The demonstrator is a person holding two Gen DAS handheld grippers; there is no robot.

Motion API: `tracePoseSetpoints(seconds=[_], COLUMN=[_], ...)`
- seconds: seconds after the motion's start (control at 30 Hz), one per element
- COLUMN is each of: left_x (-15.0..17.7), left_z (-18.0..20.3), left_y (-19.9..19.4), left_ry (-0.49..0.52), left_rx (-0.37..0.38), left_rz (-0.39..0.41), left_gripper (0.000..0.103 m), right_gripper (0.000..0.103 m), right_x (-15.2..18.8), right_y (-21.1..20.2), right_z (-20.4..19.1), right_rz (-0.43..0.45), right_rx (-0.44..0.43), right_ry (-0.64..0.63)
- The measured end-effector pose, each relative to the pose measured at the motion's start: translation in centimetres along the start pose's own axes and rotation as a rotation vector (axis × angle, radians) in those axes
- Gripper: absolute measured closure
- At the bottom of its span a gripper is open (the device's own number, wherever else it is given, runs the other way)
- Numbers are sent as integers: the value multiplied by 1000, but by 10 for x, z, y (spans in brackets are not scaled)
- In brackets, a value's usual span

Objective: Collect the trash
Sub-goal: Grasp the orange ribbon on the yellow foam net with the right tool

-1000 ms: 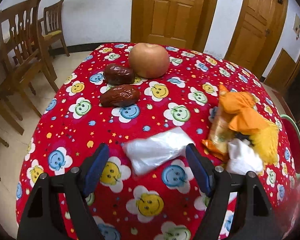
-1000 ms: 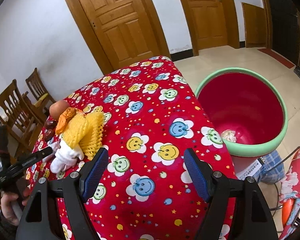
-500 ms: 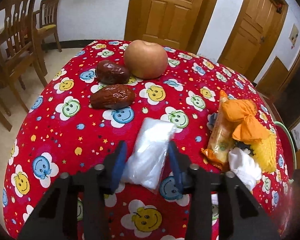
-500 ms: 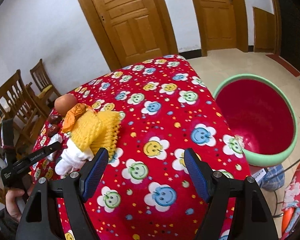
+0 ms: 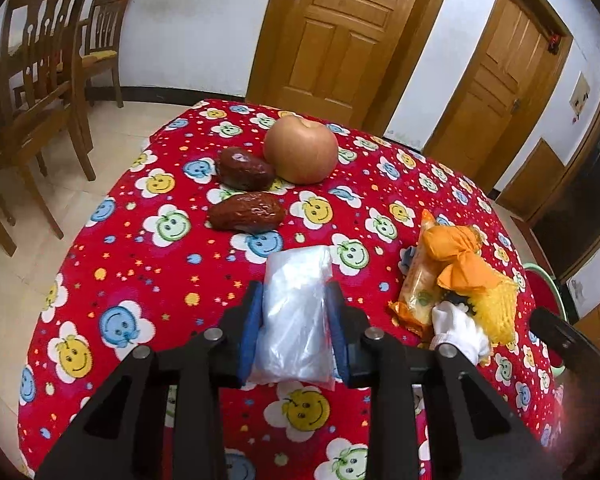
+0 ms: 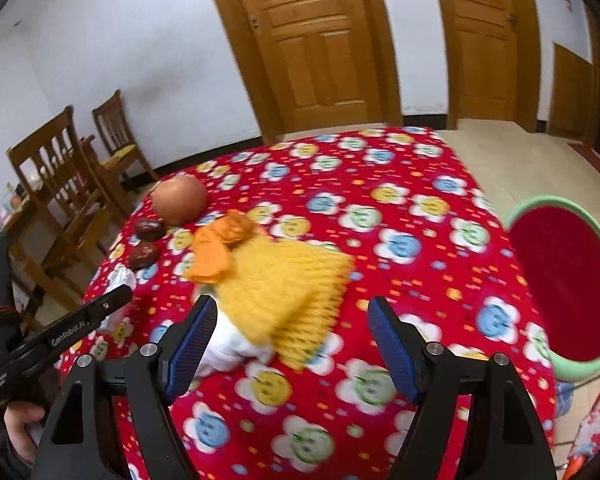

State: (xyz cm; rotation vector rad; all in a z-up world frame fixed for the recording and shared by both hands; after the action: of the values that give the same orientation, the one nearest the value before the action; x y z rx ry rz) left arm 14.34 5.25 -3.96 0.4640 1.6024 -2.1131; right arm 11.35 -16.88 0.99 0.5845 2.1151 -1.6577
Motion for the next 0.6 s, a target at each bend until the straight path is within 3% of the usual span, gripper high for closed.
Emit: tracePoseSetpoints(seconds=[0.2,0.4,0.6], left_x=[2,3,3], left_z=[-11,-17,-17], left_y=[-4,-3,-4], left_ry=[-24,-39,-35], left_rx=[6,14,24], left_rz=[4,2,4], left_gripper=[72,72,72], right_gripper=[25,45,77], right_x=[-14,-29,-31], right_y=[19,41,49], right_z=[-28,-46,-48], right_rz=[-4,-23,-19], right_rx=[-35,-28,10], right_ry=[-47,-86,-110])
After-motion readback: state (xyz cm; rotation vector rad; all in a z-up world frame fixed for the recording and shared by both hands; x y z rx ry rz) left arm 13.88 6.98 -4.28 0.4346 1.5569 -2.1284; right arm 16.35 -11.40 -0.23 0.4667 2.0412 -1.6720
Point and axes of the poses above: each gripper's, at about its wrist camera, not at the fingertips, and y roughly the way its jaws point, z to its right, x to its underside, the point moved 2 cm from there along y, roughly the way its jaws point, and after that the axes turned 10 degrees about -z, right-handed, at the moved point
